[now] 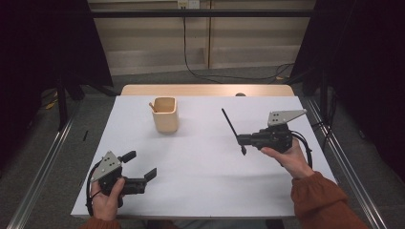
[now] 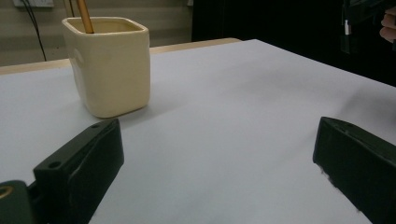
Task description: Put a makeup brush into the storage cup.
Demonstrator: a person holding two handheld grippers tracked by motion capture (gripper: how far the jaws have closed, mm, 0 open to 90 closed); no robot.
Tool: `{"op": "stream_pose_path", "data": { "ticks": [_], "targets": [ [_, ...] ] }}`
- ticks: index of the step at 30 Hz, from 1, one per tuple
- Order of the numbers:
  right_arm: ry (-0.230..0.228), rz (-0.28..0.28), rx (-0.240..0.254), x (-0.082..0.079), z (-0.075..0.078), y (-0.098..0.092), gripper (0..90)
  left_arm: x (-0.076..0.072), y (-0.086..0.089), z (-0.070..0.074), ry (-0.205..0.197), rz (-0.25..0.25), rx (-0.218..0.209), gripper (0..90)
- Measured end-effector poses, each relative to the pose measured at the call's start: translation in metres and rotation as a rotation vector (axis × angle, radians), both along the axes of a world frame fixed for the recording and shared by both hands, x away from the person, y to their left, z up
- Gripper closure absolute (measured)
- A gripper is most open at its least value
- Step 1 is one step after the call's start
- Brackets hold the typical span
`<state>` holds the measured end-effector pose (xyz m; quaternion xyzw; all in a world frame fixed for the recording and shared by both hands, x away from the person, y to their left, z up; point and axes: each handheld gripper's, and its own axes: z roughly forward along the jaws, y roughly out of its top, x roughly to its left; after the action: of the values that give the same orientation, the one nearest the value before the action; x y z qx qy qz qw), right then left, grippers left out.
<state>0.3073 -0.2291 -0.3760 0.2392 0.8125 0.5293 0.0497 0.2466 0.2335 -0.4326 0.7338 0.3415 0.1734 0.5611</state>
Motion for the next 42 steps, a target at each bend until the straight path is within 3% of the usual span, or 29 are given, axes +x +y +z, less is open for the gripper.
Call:
{"op": "stream_pose_path", "data": {
  "ticks": [16, 27, 37, 42],
  "targets": [
    [0.047, 0.169, -0.147, 0.002, 0.002, 0.034, 86.1, 0.000, 0.000, -0.001, 0.000, -0.011, 0.012, 1.9],
    [0.080, 0.212, -0.240, 0.006, 0.003, 0.044, 86.2, 0.001, -0.001, -0.001, -0.003, -0.017, 0.016, 1.9],
    [0.103, 0.273, -0.386, 0.007, 0.005, 0.057, 86.1, 0.001, -0.001, -0.001, -0.004, -0.018, 0.018, 1.9],
    [0.118, 0.297, -0.486, 0.008, 0.005, 0.063, 86.1, 0.002, -0.001, -0.001, -0.005, -0.022, 0.024, 1.9]
  ]
}}
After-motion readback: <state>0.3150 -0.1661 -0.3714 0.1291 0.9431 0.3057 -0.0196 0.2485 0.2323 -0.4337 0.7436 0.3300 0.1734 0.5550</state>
